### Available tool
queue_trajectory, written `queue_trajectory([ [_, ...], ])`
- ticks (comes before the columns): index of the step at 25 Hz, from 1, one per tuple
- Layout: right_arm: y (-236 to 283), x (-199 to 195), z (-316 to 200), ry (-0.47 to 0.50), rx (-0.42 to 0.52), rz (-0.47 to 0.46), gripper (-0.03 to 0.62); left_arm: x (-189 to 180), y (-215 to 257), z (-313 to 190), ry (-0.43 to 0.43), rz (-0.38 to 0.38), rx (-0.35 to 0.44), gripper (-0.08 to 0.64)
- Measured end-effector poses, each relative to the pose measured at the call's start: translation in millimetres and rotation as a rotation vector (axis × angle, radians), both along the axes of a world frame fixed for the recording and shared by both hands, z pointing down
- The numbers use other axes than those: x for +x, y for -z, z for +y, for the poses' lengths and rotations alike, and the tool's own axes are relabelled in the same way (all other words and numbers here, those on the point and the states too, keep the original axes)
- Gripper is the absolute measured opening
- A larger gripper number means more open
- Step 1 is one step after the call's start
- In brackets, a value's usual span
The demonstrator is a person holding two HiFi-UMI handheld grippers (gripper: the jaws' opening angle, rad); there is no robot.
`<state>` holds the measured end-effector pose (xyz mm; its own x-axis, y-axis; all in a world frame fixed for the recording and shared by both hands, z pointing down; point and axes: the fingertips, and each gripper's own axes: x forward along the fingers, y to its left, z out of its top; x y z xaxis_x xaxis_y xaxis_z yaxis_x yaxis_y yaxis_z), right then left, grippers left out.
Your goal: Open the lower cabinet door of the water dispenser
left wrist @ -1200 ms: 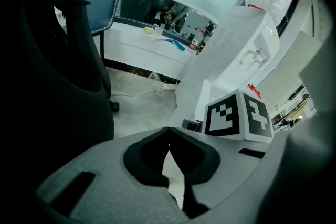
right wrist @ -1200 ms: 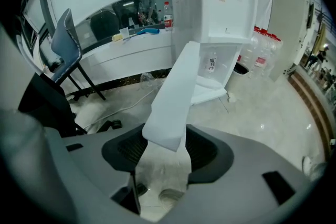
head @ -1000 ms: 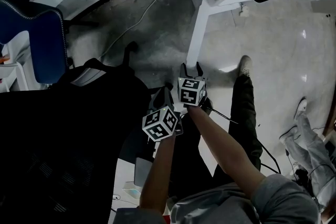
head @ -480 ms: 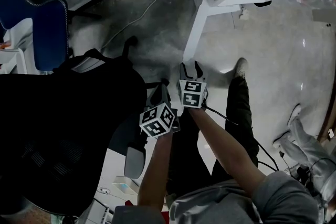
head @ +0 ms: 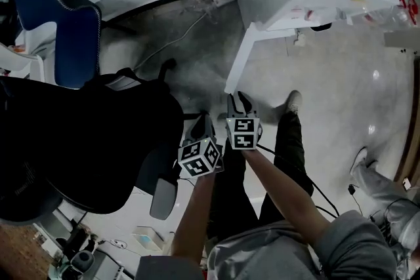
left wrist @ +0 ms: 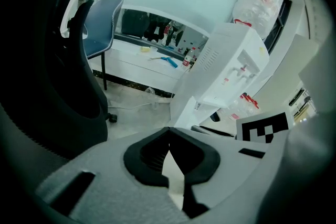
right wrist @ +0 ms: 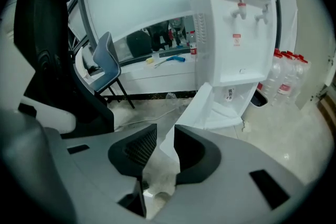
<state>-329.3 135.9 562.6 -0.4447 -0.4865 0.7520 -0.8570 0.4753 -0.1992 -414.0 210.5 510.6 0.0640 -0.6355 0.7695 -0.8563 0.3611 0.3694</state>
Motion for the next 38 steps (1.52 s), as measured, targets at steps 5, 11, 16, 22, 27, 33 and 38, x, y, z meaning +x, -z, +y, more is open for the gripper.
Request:
queue_trajectory([
  [5,43.5,0.6,-3.1,0.066,0.028,-0.034,0.069,7.6,36.3,-12.7,-0.03,-0.018,0.043,0.011],
  [11,114.8,-1.2,-8.0,0.154,0.078,-0.112,0.041,19.6,87.9,-29.0,-0.045,-0.034,0.094,0.011],
  [16,173.7,3.5,-16.3,0.201,0.132,-0.161,0.026,30.6,141.2,-38.5,-0.066,-0.059,0.16,0.011],
  [22,236.8,6.2,-19.8,0.272,0.179,-0.233,0.012,37.2,197.7,-43.9,-0.088,-0.088,0.239,0.011],
  [27,285.6,7.9,-15.0,0.339,0.226,-0.286,0.011,39.3,240.1,-47.3,-0.091,-0.116,0.302,0.011],
  [33,348.4,2.1,-9.0,0.368,0.3,-0.364,0.011,37.2,295.2,-44.3,-0.098,-0.127,0.391,0.011],
  [38,409.0,-8.6,-8.5,0.394,0.382,-0.427,0.009,29.6,351.7,-48.1,-0.125,-0.163,0.494,0.011],
])
